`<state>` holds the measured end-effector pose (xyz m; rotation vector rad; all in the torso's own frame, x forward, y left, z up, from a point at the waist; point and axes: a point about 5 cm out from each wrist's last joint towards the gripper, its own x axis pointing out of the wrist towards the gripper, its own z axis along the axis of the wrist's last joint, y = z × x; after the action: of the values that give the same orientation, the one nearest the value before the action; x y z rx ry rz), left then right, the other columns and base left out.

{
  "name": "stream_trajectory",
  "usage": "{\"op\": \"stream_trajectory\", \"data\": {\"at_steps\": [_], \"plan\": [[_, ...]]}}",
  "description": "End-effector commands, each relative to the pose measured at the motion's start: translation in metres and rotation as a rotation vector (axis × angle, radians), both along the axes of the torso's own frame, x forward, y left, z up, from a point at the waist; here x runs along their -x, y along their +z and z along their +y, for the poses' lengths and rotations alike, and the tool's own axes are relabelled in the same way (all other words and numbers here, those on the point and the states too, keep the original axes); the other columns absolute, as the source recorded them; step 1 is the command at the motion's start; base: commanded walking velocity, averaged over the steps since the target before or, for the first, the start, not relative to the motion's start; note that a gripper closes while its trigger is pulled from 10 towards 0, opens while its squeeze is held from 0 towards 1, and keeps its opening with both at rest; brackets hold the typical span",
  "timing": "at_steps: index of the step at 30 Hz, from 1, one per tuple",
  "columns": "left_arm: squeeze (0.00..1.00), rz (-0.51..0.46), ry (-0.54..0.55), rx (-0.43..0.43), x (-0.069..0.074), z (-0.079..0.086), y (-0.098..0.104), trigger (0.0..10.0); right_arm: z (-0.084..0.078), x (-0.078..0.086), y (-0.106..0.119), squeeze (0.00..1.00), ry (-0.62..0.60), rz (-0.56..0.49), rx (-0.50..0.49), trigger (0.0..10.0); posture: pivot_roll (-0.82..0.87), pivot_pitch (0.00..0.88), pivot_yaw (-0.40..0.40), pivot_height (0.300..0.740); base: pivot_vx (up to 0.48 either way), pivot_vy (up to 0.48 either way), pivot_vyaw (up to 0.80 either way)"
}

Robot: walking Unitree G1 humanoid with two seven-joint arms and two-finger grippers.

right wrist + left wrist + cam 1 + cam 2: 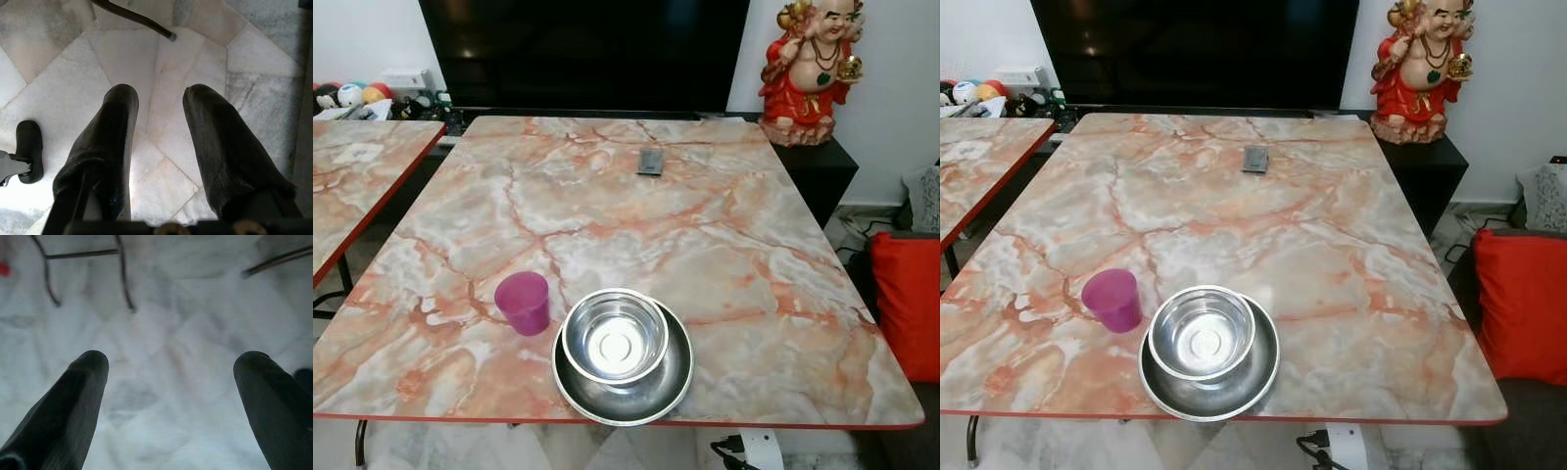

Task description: Setting the table

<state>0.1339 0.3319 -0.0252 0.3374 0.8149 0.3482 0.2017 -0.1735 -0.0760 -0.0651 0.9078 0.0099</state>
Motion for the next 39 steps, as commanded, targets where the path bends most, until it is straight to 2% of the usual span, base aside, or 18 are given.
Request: {"op": "stream_trajectory", "data": {"at_steps": [1,3,5,10,12,13,15,21,27,39], "plan": [[0.0,0.028,-0.002,0.027,0.005,-0.002,-0.007,10.0,0.0,0.003,-0.002,0.0,-0.004,0.015,0.0,10.0,0.08,0.058,-0.024,0.74,0.0,0.0,0.0],[0.0,0.035,-0.066,0.145,-0.008,-0.028,-0.025,10.0,0.001,0.004,-0.002,0.0,-0.007,0.015,0.0,10.0,0.08,0.052,-0.022,0.74,0.0,0.0,0.0],[0.0,0.041,-0.091,0.19,-0.012,-0.038,-0.03,10.0,0.001,0.004,-0.002,0.0,-0.01,0.015,0.0,10.0,0.07,0.051,-0.021,0.74,0.0,0.0,0.0],[0.0,0.09,-0.167,0.243,-0.025,-0.067,-0.043,10.0,0.0,0.004,-0.003,0.0,-0.021,0.018,0.006,10.0,0.06,0.039,-0.018,0.74,0.0,0.0,0.0],[0.0,0.115,-0.213,0.266,-0.031,-0.087,-0.049,10.0,0.0,0.006,-0.004,0.0,-0.067,0.022,-0.002,10.0,0.04,0.034,-0.012,0.74,0.0,0.0,0.0],[0.0,0.115,-0.213,0.266,-0.031,-0.087,-0.049,10.0,0.0,0.006,-0.004,0.0,-0.067,0.022,-0.002,10.0,0.04,0.034,-0.012,0.74,0.0,0.0,0.0],[0.0,0.12,-0.229,0.279,-0.037,-0.1,-0.052,10.0,0.001,0.008,-0.005,0.0,-0.122,0.022,-0.016,10.0,0.02,0.035,-0.002,0.74,0.0,0.0,0.0],[0.0,0.097,-0.223,0.308,-0.047,-0.112,-0.051,10.0,0.002,0.009,-0.006,0.0,-0.163,0.032,-0.021,10.0,0.02,0.051,0.001,0.74,0.0,0.0,0.0],[0.0,0.099,-0.194,0.308,-0.048,-0.113,-0.052,10.0,0.004,0.009,-0.006,0.0,-0.149,0.036,-0.023,10.0,0.01,0.066,0.004,0.74,0.0,0.0,0.0],[0.0,0.132,-0.155,0.306,-0.035,-0.11,-0.058,10.0,0.005,0.009,-0.006,0.0,-0.124,0.039,-0.019,10.0,0.01,0.081,0.0,0.74,0.0,0.0,0.75]]}}
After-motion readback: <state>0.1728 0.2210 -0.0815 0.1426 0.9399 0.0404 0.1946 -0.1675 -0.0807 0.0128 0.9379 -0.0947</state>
